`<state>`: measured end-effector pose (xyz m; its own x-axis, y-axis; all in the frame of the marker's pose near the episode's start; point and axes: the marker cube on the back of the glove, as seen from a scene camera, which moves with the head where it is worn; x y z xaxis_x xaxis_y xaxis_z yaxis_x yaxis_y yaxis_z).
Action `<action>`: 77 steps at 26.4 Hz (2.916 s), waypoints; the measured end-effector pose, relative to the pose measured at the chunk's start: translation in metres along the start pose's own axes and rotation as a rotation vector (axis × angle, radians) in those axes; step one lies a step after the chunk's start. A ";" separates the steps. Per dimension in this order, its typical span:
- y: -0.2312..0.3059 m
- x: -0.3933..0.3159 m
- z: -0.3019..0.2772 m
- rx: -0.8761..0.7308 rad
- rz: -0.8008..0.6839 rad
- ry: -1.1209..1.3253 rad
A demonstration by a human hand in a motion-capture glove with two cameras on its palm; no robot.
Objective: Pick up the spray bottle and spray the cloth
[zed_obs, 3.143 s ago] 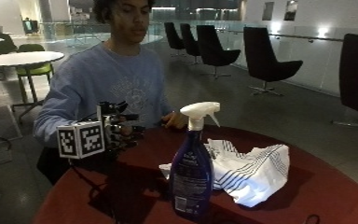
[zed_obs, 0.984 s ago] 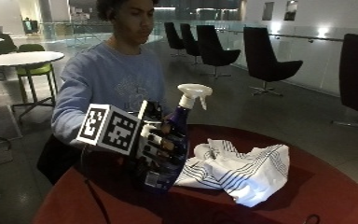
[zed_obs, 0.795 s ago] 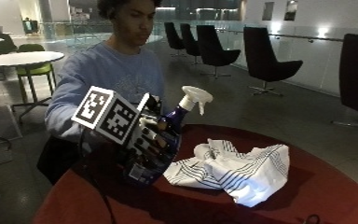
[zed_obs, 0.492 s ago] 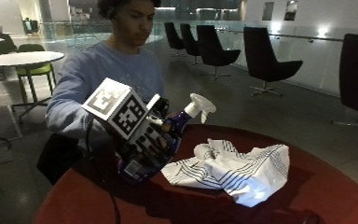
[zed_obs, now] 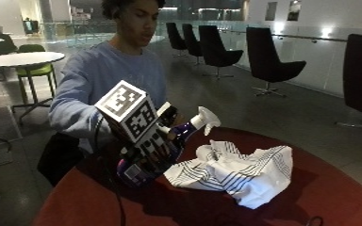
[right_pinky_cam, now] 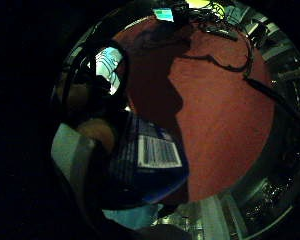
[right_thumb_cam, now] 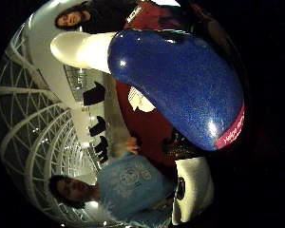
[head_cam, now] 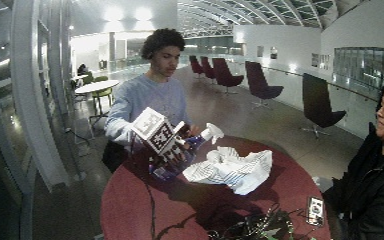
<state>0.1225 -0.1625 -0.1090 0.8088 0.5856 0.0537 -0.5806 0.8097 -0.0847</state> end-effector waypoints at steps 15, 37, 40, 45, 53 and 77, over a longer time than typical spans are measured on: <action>0.002 0.008 0.000 -0.006 0.040 0.005; 0.002 0.005 0.004 -0.013 0.058 0.059; 0.002 0.004 0.004 -0.007 0.062 0.061; 0.004 0.002 0.005 -0.010 0.051 0.045; 0.010 -0.034 0.014 0.129 -0.131 -0.226; 0.008 -0.262 0.233 0.157 -0.624 -0.654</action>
<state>-0.1158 -0.3008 0.1080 0.7938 -0.0936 0.6009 -0.1011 0.9541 0.2820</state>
